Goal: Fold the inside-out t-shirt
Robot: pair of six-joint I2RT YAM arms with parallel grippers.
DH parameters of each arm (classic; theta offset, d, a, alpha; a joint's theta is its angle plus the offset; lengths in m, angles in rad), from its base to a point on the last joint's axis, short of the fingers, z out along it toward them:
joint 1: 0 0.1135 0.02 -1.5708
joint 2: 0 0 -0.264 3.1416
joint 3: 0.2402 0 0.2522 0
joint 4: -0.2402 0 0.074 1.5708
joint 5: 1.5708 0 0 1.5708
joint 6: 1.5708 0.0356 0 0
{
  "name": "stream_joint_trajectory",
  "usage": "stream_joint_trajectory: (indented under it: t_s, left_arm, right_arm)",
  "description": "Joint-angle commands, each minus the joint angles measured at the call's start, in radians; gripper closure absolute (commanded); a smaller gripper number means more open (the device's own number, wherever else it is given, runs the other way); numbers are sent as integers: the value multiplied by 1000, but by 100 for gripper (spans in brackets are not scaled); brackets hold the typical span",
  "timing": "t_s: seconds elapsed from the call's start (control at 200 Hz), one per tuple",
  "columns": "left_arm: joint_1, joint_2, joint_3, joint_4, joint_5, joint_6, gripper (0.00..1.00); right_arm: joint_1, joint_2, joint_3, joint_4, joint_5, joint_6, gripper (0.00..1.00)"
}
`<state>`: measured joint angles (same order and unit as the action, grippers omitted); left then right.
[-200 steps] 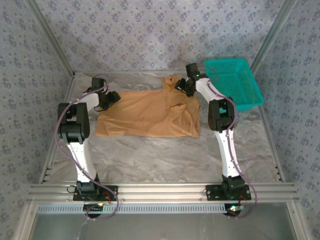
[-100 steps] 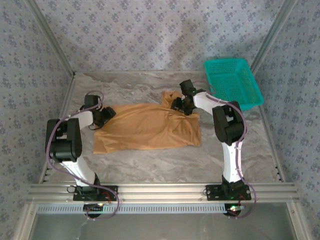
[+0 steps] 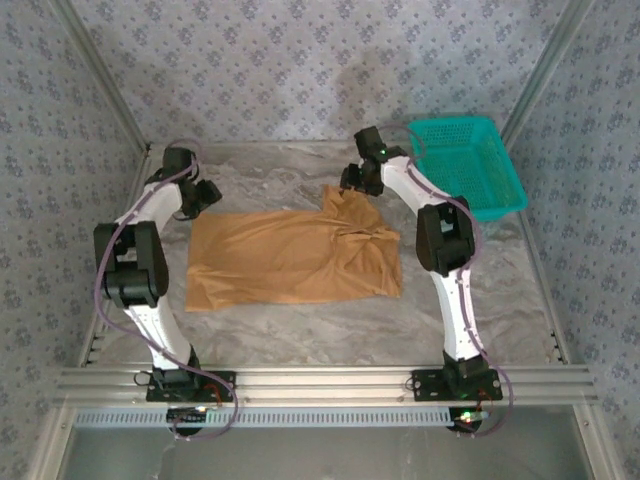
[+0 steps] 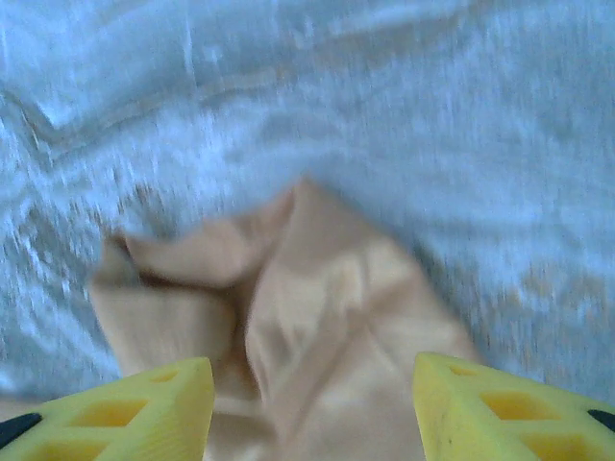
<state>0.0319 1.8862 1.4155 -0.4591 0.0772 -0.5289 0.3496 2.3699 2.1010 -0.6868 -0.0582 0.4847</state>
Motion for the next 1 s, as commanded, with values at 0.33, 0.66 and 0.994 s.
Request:
stream_joint_trajectory:
  t_s: [0.33,0.66,0.994]
  left_arm:
    - [46,136,100,-123,-84,79,42]
    - [51,261,198,-148,-50,75,44]
    - [50,266,188,-152,-21,53,100]
  right_arm:
    - [-22,299,312,-73,-26,-63,48]
    - [-22,316,338,-46,-53,-90,73]
    - [-27,303,419,-78,-71,-77,100]
